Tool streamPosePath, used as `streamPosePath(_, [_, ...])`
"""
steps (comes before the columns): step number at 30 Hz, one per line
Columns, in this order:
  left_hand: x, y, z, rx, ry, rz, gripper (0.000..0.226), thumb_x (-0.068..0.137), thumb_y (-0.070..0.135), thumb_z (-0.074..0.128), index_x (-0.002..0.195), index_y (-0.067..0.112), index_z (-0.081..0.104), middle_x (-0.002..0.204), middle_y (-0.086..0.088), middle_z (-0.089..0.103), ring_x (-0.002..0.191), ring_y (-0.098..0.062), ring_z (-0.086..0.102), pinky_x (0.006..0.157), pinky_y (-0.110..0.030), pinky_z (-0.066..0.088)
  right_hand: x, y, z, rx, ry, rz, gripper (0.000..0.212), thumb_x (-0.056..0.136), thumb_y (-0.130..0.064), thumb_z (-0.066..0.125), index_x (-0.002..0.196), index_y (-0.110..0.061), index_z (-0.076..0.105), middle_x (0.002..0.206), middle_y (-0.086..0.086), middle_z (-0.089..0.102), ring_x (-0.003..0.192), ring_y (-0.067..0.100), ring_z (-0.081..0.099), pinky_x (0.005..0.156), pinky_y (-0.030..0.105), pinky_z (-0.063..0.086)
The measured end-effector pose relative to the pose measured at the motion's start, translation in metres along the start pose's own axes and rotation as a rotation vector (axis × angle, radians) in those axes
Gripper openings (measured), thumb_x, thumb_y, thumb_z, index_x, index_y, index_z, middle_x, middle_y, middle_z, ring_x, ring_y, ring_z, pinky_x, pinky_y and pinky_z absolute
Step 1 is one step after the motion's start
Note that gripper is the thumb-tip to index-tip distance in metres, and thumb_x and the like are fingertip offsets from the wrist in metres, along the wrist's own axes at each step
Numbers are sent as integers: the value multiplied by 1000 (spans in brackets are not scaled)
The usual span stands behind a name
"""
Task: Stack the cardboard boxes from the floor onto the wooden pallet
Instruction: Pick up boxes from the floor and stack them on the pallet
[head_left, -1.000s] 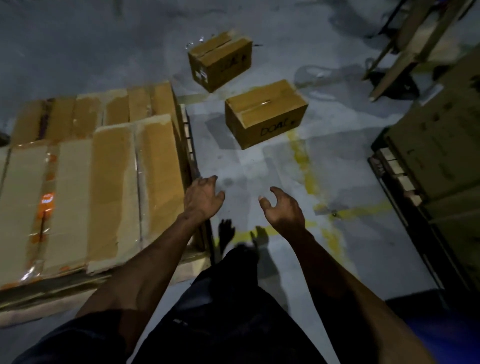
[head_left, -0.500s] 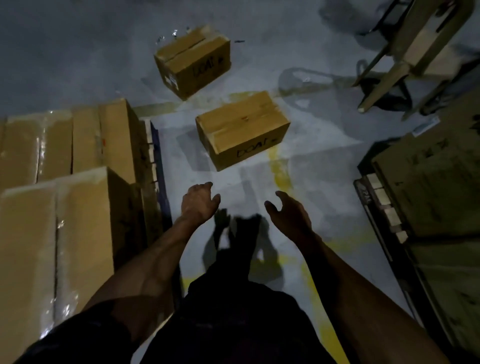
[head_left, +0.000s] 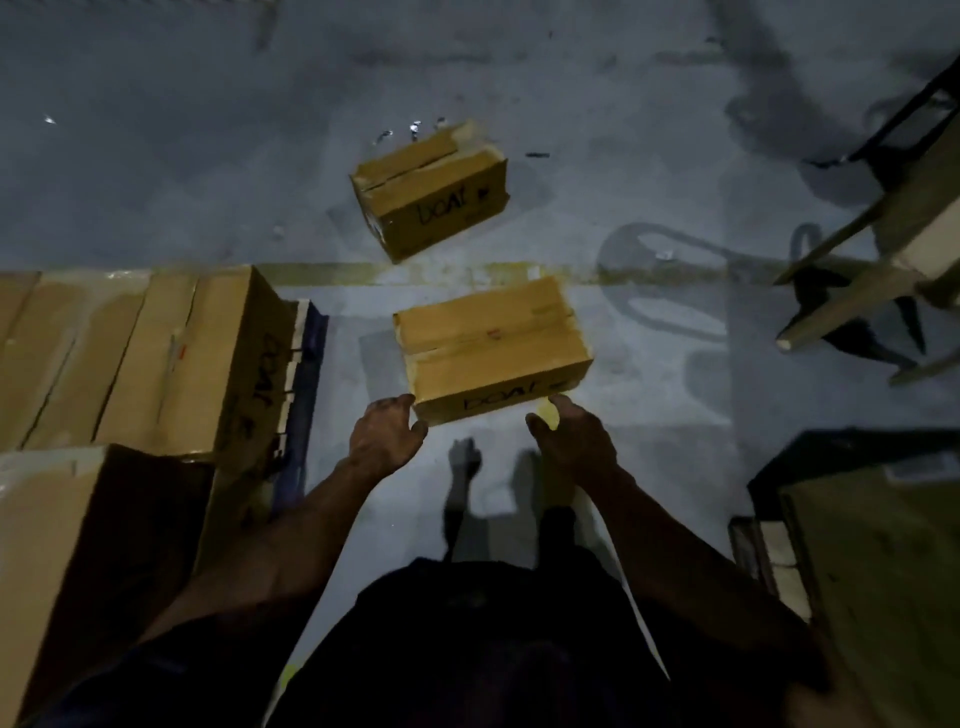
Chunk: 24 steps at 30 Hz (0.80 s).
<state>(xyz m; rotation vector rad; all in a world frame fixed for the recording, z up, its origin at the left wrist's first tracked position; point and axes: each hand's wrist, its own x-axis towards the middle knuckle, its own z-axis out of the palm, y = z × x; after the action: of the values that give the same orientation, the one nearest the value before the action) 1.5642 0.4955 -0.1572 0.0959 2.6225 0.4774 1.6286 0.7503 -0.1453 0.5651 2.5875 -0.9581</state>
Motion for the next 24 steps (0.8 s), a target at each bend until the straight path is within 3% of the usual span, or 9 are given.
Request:
streamPosePath(3, [30,39,-5,-41,38,-88,55,100,39,50,142,3,50,139,-23,57,128,-39,52,104,-42,44,53,-2,-45,-61,-9,-139,63,93,-51,59,137,-7,57,127,21,65,121,43,58,96,49,51])
streamPosePath(10, [93,92,-17,-128,79,-250,57,101,38,52,148,6,45,142,-21,56,132,-37,50,106,-41,43,161,-34,-125,-210,-109,-278,60,98,-47,56,146,-11,48,132,21,61,126,41,53,100,47,47])
streamPosePath(15, [158,110,-15,-245,103,-358,57,99,38,56,145,6,48,136,-21,61,126,-38,55,102,-43,48,257,-53,-148,-277,-147,-343,63,96,-49,58,146,-11,49,140,18,57,130,39,52,104,47,46])
streamPosePath(20, [222,118,-24,-289,48,-434,56,101,38,54,147,6,46,137,-21,60,126,-37,55,101,-40,48,342,-83,-161,-360,-286,-341,70,96,-57,53,152,-16,41,150,12,49,137,33,47,110,44,42])
streamPosePath(24, [259,120,-44,-316,80,-480,54,101,36,54,145,5,47,132,-22,62,123,-38,56,97,-41,48,391,-116,-172,-402,-309,-429,68,96,-53,56,151,-15,43,150,11,50,138,32,46,111,43,41])
